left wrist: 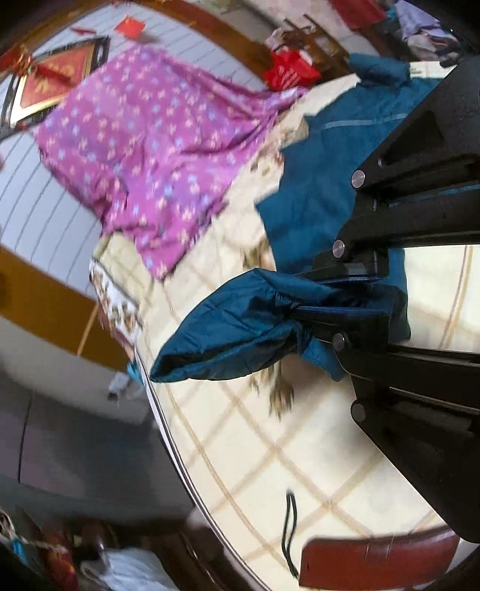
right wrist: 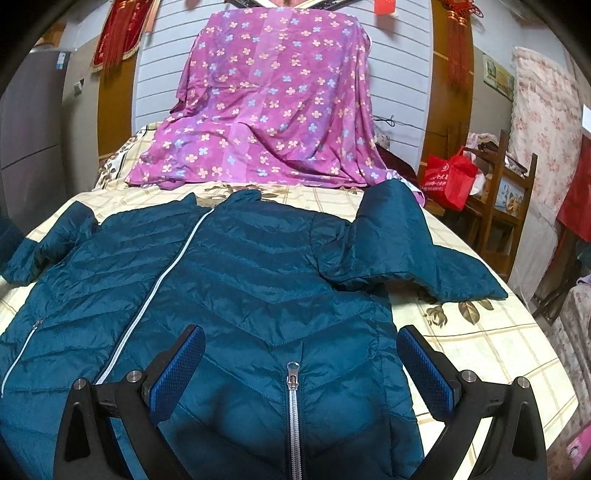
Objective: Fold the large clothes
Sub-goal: 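Lift the sleeve with the left tool and fold it across the jacket body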
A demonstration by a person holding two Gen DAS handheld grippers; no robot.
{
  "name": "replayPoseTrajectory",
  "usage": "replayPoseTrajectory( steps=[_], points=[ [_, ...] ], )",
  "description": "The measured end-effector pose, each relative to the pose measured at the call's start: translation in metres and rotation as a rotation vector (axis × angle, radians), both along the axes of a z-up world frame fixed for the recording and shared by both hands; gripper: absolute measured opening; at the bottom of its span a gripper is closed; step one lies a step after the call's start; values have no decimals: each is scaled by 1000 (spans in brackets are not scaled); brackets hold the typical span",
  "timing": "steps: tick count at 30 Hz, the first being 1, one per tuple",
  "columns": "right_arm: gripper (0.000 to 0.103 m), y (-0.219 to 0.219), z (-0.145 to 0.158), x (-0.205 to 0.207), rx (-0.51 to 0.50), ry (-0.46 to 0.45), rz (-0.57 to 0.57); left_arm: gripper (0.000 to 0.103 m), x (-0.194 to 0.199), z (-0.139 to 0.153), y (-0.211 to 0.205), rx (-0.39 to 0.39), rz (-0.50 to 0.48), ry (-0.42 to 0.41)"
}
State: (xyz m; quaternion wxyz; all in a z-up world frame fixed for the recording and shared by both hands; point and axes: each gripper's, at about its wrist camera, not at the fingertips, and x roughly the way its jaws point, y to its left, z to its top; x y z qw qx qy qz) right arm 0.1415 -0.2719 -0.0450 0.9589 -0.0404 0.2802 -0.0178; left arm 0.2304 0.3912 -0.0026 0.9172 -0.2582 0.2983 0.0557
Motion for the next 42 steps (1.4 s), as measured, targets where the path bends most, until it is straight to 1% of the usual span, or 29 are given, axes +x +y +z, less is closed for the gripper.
replayPoseTrajectory(
  steps=[3,7,11,15,18,22,24,26,29,30,32,34,36,38,40,41,42],
  points=[
    [103,-1,1,-1,5,-3,-2,8,6,12,-28,-18,-58,-38],
    [103,-6,3,-3,16,-10,-7,8,15,29,-76,-36,-142,-90],
    [103,-7,3,-4,18,-10,-8,8,29,43,-127,-47,-217,-116],
    [103,-8,4,-4,11,-5,-8,8,43,51,-187,-79,-311,-138],
    [103,-9,3,-4,7,-2,-6,8,57,49,-226,-114,-362,-150],
    [103,-11,2,-5,8,4,-6,8,75,33,-270,-207,-420,-148],
    [103,-12,2,-6,6,5,-6,8,78,23,-287,-225,-443,-143],
    [103,-12,2,-7,6,5,-4,8,83,6,-310,-227,-481,-121],
    [103,-9,1,-8,-15,2,-3,8,92,-15,-335,-206,-522,-74],
    [103,-8,0,-8,-20,1,1,8,96,-24,-344,-192,-536,-44],
    [103,-4,0,-8,-31,-3,8,8,103,-35,-355,-163,-547,7],
    [103,1,-1,-7,-44,-6,16,8,109,-42,-363,-125,-548,36],
    [103,7,-1,-5,-57,-6,25,8,114,-50,-370,-114,-564,86],
    [103,12,1,-3,-50,-13,28,8,114,-56,-372,-104,-582,117],
    [103,16,7,-1,-35,-16,37,14,112,-58,-372,-118,-583,124],
    [103,18,11,2,-15,-8,40,20,112,-57,-371,-132,-589,125],
    [103,20,13,5,3,1,44,33,112,-57,-370,-142,-597,124]
  ],
)
